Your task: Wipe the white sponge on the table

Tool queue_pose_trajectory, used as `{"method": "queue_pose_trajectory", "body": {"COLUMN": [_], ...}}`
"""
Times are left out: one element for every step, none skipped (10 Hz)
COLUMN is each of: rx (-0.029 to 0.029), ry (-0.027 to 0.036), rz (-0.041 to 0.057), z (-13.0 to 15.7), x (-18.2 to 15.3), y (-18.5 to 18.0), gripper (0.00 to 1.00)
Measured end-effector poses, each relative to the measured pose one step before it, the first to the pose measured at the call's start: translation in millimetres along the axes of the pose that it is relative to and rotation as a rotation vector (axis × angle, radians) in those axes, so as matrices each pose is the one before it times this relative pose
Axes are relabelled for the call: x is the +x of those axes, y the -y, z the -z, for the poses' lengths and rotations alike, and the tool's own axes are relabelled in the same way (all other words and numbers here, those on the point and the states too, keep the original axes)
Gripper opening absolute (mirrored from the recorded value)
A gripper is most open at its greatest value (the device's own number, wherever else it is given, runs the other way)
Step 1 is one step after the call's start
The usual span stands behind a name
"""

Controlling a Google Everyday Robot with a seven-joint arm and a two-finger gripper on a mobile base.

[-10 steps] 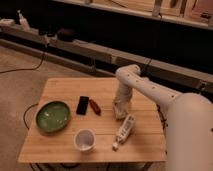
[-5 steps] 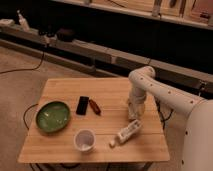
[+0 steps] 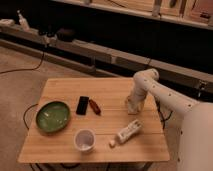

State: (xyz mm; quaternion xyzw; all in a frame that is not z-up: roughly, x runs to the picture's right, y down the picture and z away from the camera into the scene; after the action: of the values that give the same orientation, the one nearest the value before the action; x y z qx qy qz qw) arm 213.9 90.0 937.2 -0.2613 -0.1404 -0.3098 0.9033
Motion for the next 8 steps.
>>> {"method": "queue_pose_trajectory", "body": {"rx": [0.01565, 0.00043, 0.00012, 0.00040, 0.01570, 0.01260, 0.01854, 0.01204], "ry": [-0.01106, -0.00351, 0.00284, 0.00976, 0.01584, 0.01990, 0.02310, 0.02125], "rz": [0.01617, 0.01128, 0.01195, 0.00873, 0.01455, 0.01843, 0.02268, 0.02710], "z": [5.09, 1.99, 0.61, -2.52, -3.42, -6.98, -7.27, -5.81], "x": [9.16, 6.26, 5.58, 2.87, 1.24, -1.53, -3.19, -3.97], "y": [11.00, 6.92, 8.97, 7.12, 11.41, 10.47, 13.74, 12.29], "gripper": [0.39, 0.39, 0.39, 0.39, 0.39, 0.39, 0.39, 0.39]}}
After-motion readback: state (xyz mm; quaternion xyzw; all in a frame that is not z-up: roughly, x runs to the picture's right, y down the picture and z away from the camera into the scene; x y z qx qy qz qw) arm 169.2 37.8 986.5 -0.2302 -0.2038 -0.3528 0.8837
